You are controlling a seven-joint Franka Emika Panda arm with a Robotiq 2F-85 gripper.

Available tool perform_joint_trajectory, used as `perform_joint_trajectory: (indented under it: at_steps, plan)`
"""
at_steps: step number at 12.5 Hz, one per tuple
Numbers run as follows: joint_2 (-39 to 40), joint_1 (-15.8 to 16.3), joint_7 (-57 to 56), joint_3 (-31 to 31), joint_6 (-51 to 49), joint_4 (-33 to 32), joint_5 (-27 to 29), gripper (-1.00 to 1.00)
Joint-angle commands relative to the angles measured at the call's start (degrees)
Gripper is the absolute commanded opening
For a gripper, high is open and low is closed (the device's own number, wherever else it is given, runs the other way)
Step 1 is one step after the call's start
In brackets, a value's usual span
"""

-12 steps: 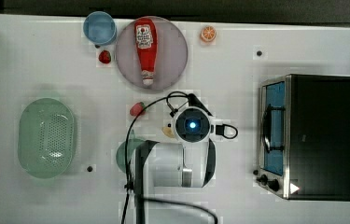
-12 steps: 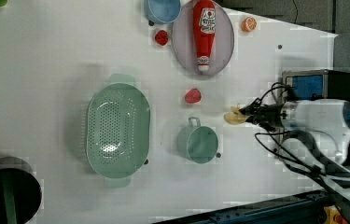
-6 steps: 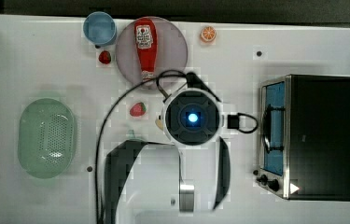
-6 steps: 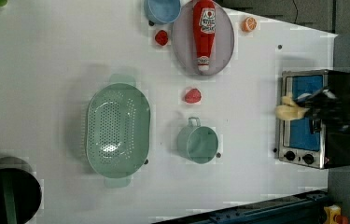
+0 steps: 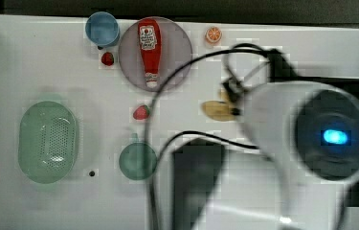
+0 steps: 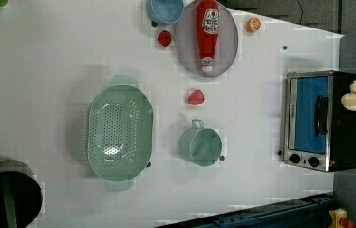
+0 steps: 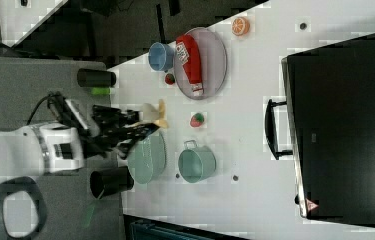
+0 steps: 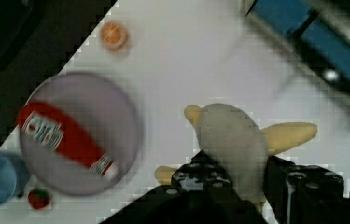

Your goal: Pick banana from table and place on oven.

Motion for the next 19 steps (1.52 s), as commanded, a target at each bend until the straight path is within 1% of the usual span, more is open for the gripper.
perform_joint_trajectory:
  at_steps: [1,4,6,8,11,12,13,17,18,19]
  plan:
    - [5.70,-4.44,-11.45,-6.92,0.24,-1.01,0.03,-0.50]
    - [10.26,-5.04,-17.53,-12.71,4.04,-0.42,0.00,-0.50]
    - [13.73,-5.26,-20.81,-15.40,9.82,-0.06,-0.05,-0.50]
    - [17.22,-5.31,-24.29,-17.29,13.77,0.03,-0.34,-0.50]
    - [20.40,-5.38,-24.87,-18.85,14.29,0.16,-0.35,-0.50]
    - [20.76,-5.38,-24.86,-19.10,14.56,0.20,-0.40,-0.40]
    - [20.77,-5.38,-24.87,-19.11,14.94,0.27,-0.43,-0.21]
    - [20.63,-5.31,-24.96,-19.28,14.95,0.54,-0.87,0.70]
    - [20.51,-5.30,-24.96,-19.27,14.86,0.85,-1.15,1.00]
    - [20.22,-5.08,-25.14,-19.15,14.70,1.37,-1.41,1.00]
